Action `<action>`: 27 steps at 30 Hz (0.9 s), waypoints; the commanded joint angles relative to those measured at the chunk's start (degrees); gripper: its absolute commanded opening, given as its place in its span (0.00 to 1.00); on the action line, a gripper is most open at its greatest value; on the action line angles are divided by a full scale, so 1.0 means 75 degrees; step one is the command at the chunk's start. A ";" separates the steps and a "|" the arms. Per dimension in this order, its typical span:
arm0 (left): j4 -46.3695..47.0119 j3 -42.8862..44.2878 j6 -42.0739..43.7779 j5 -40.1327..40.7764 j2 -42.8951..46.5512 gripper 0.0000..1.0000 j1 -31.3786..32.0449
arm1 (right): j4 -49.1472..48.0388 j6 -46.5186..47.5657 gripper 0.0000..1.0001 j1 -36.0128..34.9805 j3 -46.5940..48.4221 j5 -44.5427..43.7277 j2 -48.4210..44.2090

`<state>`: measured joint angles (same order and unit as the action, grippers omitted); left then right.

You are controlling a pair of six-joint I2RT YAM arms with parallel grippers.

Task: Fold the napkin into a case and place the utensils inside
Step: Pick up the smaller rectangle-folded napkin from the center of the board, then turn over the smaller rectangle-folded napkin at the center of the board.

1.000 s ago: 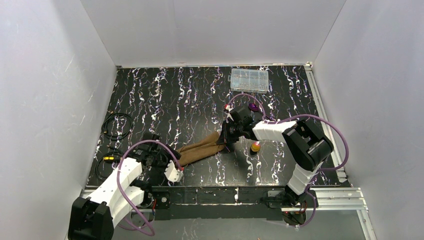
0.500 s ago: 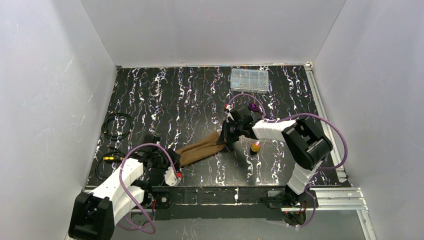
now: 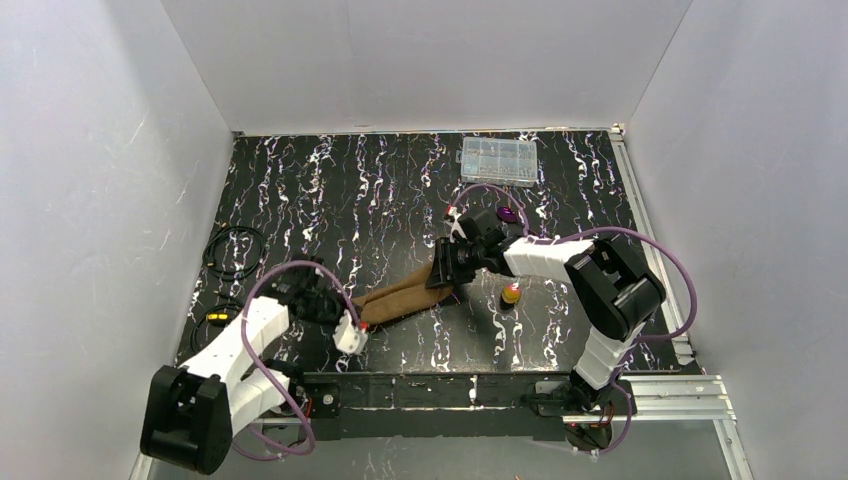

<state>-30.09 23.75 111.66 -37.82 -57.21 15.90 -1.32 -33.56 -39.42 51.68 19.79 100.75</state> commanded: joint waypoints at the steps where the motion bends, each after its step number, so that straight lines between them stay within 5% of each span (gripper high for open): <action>1: -0.1715 0.1943 -0.2203 -0.1013 -0.0544 0.00 0.0110 | 0.0909 0.0923 0.58 -0.0031 0.0371 -0.0517 -0.0241; 5: -0.3646 0.4281 -0.4716 -0.1608 -0.1964 0.00 0.0244 | 0.1966 0.2035 0.68 0.0051 0.1319 -0.1197 -0.0514; 8: -0.5245 0.5475 -0.5252 -0.2285 -0.2722 0.00 0.0257 | 0.2583 0.2919 0.69 0.0126 0.2050 -0.2189 -0.0764; 12: -0.5199 0.5814 -0.6373 -0.2856 -0.2204 0.00 0.0490 | 0.2765 0.3726 0.70 0.0169 0.3077 -0.2998 -0.0623; 21: -0.4729 0.6247 -0.9312 -0.3760 -0.1898 0.00 0.0622 | -0.0134 0.3183 0.71 0.0271 0.1303 0.2120 -0.0750; 27: -0.3116 0.5218 -1.1273 -0.3787 -0.1794 0.00 0.0615 | -0.1650 0.1707 0.71 0.1372 -0.0235 0.3550 -0.1777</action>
<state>-60.58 66.87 40.23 -62.37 -71.24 20.60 -1.91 -13.69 -34.92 53.45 35.05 94.91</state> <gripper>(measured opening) 0.067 0.710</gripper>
